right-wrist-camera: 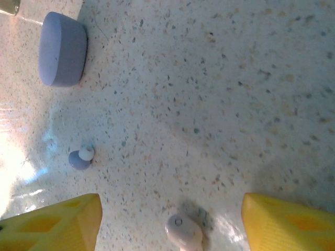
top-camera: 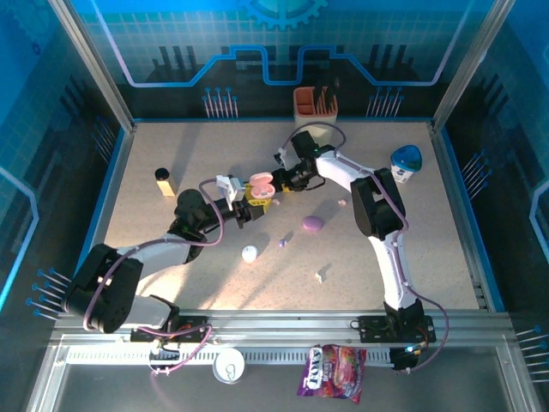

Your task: Insert wireless bluetooth earbuds into charging case

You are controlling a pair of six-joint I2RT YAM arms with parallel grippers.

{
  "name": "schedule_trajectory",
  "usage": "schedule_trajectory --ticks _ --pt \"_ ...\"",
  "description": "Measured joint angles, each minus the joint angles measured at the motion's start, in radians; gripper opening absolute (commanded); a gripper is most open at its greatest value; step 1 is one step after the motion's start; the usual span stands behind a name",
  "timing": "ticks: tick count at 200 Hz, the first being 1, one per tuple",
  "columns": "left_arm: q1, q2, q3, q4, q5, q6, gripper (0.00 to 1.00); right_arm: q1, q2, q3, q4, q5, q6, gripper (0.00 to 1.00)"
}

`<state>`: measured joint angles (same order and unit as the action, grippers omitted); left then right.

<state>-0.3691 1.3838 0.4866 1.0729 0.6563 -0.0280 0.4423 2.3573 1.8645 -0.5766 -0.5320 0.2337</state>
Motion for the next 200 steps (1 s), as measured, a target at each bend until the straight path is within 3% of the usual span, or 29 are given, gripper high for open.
schedule_trajectory --ticks 51,200 --pt "0.001 0.04 0.0 0.041 0.014 -0.031 0.24 0.012 0.063 0.095 -0.067 -0.039 -0.037 0.64" --pt "0.001 0.04 0.0 0.063 0.03 -0.045 0.24 0.022 0.027 0.017 -0.106 -0.022 -0.108 0.38"
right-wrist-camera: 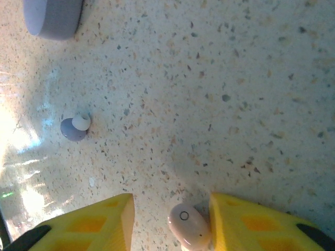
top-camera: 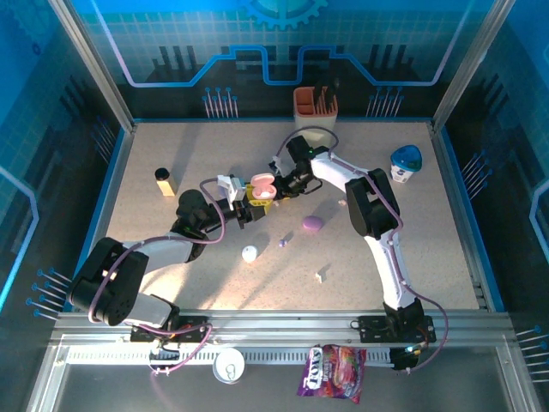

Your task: Insert wireless bluetooth earbuds into charging case

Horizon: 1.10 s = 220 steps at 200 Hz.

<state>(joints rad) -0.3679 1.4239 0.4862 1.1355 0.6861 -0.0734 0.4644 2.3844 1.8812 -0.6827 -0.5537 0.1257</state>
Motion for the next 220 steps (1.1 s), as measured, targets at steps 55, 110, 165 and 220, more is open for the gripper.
schedule_trajectory --ticks 55,110,165,220 --pt "0.0 0.0 0.0 0.0 0.0 0.0 0.24 -0.001 -0.004 -0.016 0.0 0.008 0.004 0.28" --pt "0.002 0.0 0.0 -0.001 0.0 0.0 0.24 0.0 -0.014 -0.034 0.001 0.019 0.007 0.2" --pt "0.003 0.005 0.0 -0.005 -0.008 0.004 0.24 -0.001 -0.077 -0.119 0.037 0.063 0.058 0.18" --pt "0.003 0.045 0.0 -0.002 -0.096 0.024 0.23 -0.009 -0.267 -0.383 0.255 0.219 0.248 0.19"
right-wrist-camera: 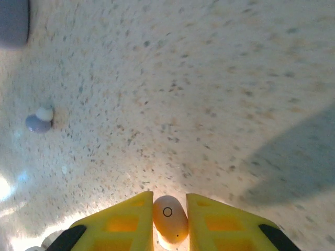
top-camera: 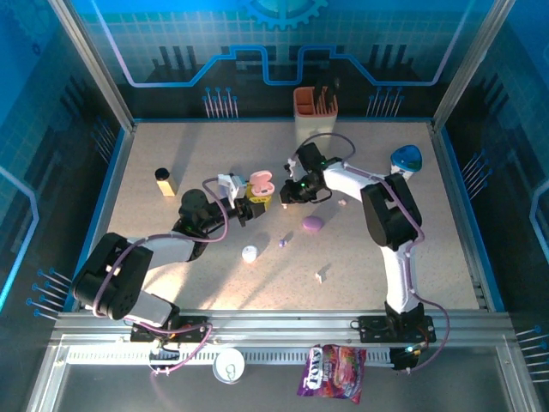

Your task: Insert wireless bluetooth earbuds into charging case

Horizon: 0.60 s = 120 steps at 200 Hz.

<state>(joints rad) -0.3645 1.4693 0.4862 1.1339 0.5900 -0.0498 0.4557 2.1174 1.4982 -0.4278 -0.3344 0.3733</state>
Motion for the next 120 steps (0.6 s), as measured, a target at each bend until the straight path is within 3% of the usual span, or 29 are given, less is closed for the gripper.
schedule_trajectory --ticks 49,120 --pt "-0.012 0.058 0.001 -0.002 -0.112 0.03 0.23 -0.025 -0.185 -0.215 0.15 0.226 0.191 0.2" --pt "-0.108 0.163 0.074 -0.029 -0.296 0.132 0.23 -0.011 -0.402 -0.384 0.191 0.479 0.351 0.19"
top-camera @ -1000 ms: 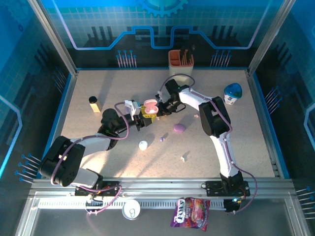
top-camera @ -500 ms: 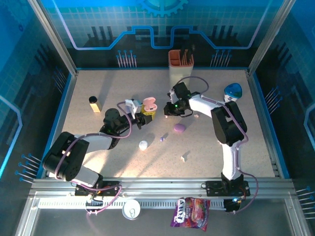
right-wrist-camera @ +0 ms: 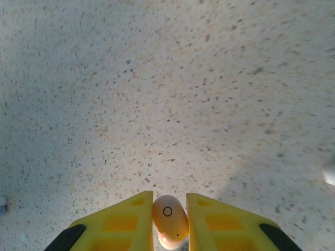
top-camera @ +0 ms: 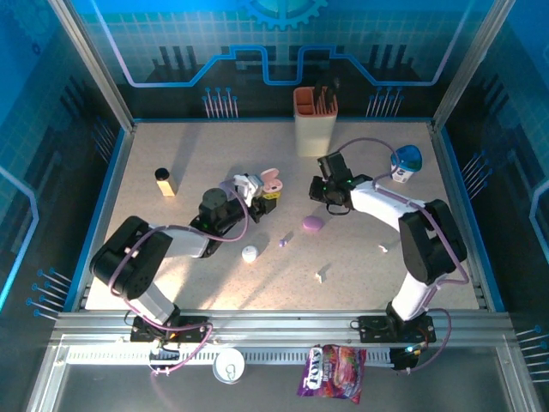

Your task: Insert wireless bluetooth earbuds into charging case

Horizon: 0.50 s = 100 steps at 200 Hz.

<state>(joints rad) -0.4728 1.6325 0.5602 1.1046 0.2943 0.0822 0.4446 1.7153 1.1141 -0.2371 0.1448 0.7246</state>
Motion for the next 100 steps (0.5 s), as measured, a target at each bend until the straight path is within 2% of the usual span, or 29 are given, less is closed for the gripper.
schedule_trajectory --ticks 47,100 --pt "-0.027 0.079 0.042 0.0 -0.059 0.006 0.23 0.034 -0.123 -0.051 0.002 0.068 0.021 0.19" --pt "-0.04 0.146 0.073 0.008 -0.074 0.006 0.23 0.093 -0.2 -0.054 0.003 0.062 0.024 0.19"
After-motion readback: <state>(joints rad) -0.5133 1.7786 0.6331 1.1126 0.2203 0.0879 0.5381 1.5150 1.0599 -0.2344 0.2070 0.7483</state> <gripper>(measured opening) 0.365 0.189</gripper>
